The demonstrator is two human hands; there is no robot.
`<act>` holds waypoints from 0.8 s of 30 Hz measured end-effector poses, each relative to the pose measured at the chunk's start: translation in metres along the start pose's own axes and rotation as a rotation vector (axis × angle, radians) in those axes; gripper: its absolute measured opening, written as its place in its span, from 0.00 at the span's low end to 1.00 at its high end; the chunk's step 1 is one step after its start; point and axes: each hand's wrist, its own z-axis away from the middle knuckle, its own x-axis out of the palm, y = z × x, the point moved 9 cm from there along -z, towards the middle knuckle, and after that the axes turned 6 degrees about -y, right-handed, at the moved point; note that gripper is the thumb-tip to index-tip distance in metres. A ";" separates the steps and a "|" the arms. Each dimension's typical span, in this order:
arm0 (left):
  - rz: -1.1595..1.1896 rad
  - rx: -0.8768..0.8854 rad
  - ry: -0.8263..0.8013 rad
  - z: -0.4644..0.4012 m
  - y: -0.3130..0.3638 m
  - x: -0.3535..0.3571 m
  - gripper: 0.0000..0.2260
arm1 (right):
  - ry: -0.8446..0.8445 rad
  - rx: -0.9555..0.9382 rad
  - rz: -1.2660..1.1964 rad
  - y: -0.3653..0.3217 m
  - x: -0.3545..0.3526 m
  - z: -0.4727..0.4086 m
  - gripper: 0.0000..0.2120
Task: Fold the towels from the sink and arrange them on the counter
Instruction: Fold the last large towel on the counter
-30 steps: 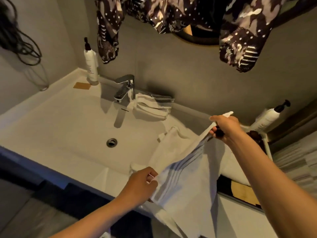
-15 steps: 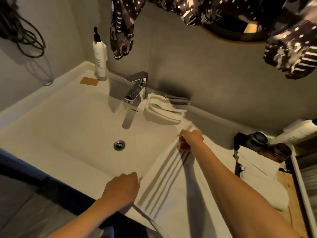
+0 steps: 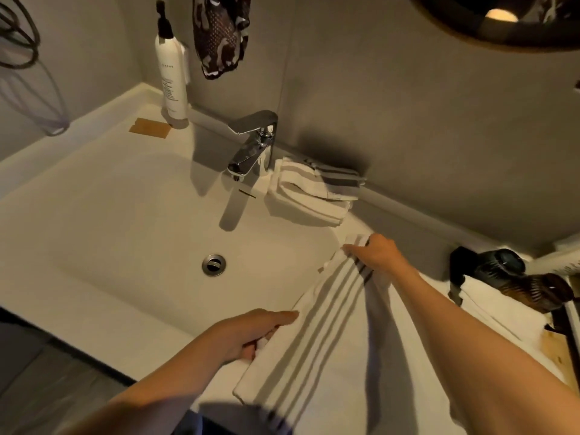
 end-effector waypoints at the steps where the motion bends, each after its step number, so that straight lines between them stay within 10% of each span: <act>1: -0.055 0.016 -0.019 0.003 0.002 0.000 0.13 | -0.025 -0.046 0.021 -0.006 0.001 -0.001 0.20; 10: -0.060 0.261 0.217 0.049 -0.017 -0.021 0.14 | 0.078 -0.396 0.166 -0.009 -0.025 0.024 0.17; 13: -0.353 0.167 0.609 0.064 -0.037 -0.056 0.12 | 0.089 -0.322 0.148 0.013 -0.026 0.025 0.18; 19: -1.223 -0.134 0.816 0.080 -0.032 -0.073 0.15 | 0.304 -0.335 0.244 -0.006 -0.036 0.046 0.13; 24: -0.626 0.126 0.572 0.039 -0.005 -0.051 0.24 | 0.206 -0.680 -0.061 -0.066 -0.041 0.070 0.15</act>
